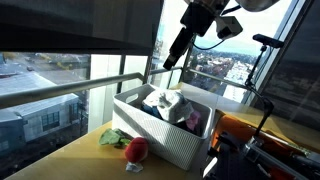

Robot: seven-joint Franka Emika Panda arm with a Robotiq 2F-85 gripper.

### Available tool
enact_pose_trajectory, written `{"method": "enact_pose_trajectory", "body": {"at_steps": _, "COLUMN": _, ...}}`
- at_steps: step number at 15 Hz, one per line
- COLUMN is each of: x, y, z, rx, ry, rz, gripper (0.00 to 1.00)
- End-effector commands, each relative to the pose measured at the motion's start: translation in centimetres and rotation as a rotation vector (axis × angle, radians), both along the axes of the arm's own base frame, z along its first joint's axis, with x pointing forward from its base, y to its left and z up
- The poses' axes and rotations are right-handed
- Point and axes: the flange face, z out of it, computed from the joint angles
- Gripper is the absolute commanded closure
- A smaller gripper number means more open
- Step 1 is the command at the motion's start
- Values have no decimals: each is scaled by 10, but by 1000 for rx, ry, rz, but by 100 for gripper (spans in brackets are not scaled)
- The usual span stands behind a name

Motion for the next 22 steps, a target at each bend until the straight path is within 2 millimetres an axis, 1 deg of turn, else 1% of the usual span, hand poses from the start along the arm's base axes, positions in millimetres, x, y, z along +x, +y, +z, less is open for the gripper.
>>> {"method": "enact_pose_trajectory", "body": {"at_steps": 1, "x": -14, "y": 54, "z": -35, "rx": -61, "ry": -3, "rz": 165, "gripper": 0}}
{"method": "enact_pose_trajectory", "body": {"at_steps": 3, "x": -26, "y": 83, "z": -56, "rx": -117, "ry": 32, "rz": 275, "gripper": 0}}
{"method": "enact_pose_trajectory", "body": {"at_steps": 6, "x": -38, "y": 115, "z": -75, "rx": -169, "ry": 100, "rz": 421, "gripper": 0}}
{"method": "enact_pose_trajectory", "body": {"at_steps": 8, "x": -45, "y": 128, "z": -84, "rx": -199, "ry": 147, "rz": 514, "gripper": 0}}
{"method": "enact_pose_trajectory", "body": {"at_steps": 9, "x": -48, "y": 130, "z": -86, "rx": -217, "ry": 174, "rz": 558, "gripper": 0}}
{"method": "enact_pose_trajectory", "body": {"at_steps": 11, "x": -46, "y": 132, "z": -90, "rx": -256, "ry": 230, "rz": 641, "gripper": 0}}
{"method": "enact_pose_trajectory", "body": {"at_steps": 13, "x": -40, "y": 130, "z": -93, "rx": -307, "ry": 277, "rz": 721, "gripper": 0}}
{"method": "enact_pose_trajectory", "body": {"at_steps": 16, "x": -26, "y": 128, "z": -105, "rx": -399, "ry": 333, "rz": 839, "gripper": 0}}
{"method": "enact_pose_trajectory", "body": {"at_steps": 18, "x": -10, "y": 126, "z": -116, "rx": -467, "ry": 363, "rz": 915, "gripper": 0}}
{"method": "enact_pose_trajectory", "body": {"at_steps": 22, "x": 34, "y": 124, "z": -136, "rx": -611, "ry": 405, "rz": 1072, "gripper": 0}}
